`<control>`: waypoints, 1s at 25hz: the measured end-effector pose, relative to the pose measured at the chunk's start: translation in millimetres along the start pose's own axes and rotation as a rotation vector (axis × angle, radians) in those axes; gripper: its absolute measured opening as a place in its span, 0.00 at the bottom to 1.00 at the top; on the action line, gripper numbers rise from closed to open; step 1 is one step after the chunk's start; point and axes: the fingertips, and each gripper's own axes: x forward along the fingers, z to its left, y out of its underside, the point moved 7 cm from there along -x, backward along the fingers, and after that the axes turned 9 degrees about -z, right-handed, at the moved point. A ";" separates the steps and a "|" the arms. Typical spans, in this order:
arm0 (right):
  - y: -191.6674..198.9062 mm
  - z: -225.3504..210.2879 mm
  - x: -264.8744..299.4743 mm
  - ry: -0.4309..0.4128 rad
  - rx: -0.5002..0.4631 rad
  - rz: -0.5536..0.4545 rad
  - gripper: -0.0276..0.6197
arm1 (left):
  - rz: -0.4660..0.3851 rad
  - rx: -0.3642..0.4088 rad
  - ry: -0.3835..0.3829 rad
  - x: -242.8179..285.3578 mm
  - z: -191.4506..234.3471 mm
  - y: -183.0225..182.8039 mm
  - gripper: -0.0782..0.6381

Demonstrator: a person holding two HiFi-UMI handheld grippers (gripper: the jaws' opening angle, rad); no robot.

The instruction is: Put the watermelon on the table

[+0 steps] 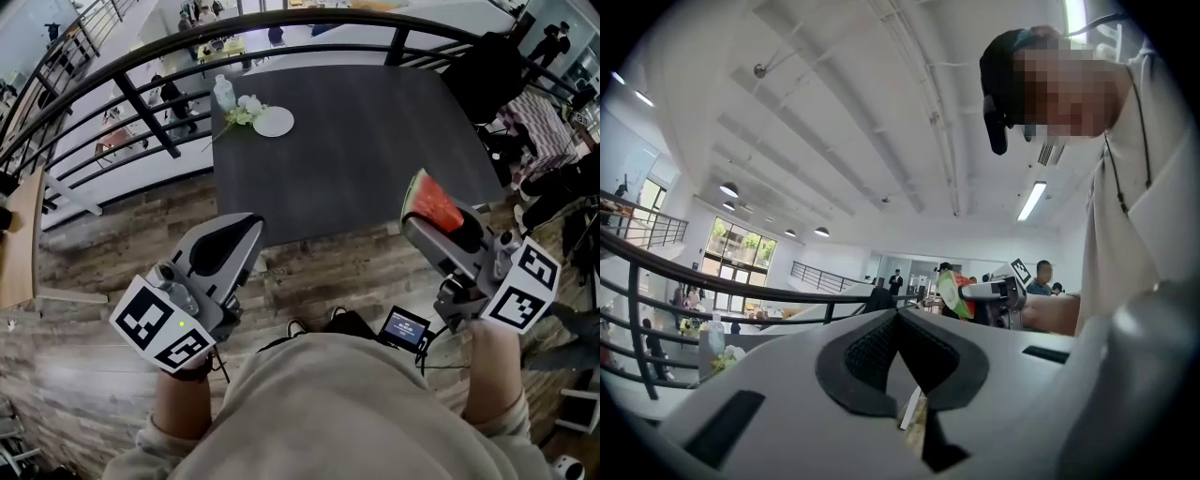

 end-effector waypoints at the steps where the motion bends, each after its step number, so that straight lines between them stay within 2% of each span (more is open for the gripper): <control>1: -1.0 -2.4 4.7 -0.007 0.004 0.004 0.32 | 0.001 -0.001 -0.009 -1.1 2.5 -1.3 0.12; 8: -5.5 -14.8 27.6 -0.079 0.008 0.019 0.32 | 0.002 0.022 -0.060 -5.7 3.2 -2.9 0.12; 11: -14.5 -33.5 47.6 -0.115 0.015 0.022 0.32 | 0.003 0.037 -0.094 6.3 15.9 -6.6 0.12; 17: -36.7 -87.8 73.8 -0.169 0.032 0.019 0.32 | 0.013 0.056 -0.154 52.1 41.3 -9.7 0.12; 25: -59.8 -161.8 61.3 -0.188 0.054 0.005 0.32 | 0.024 0.089 -0.170 129.2 49.3 -8.4 0.12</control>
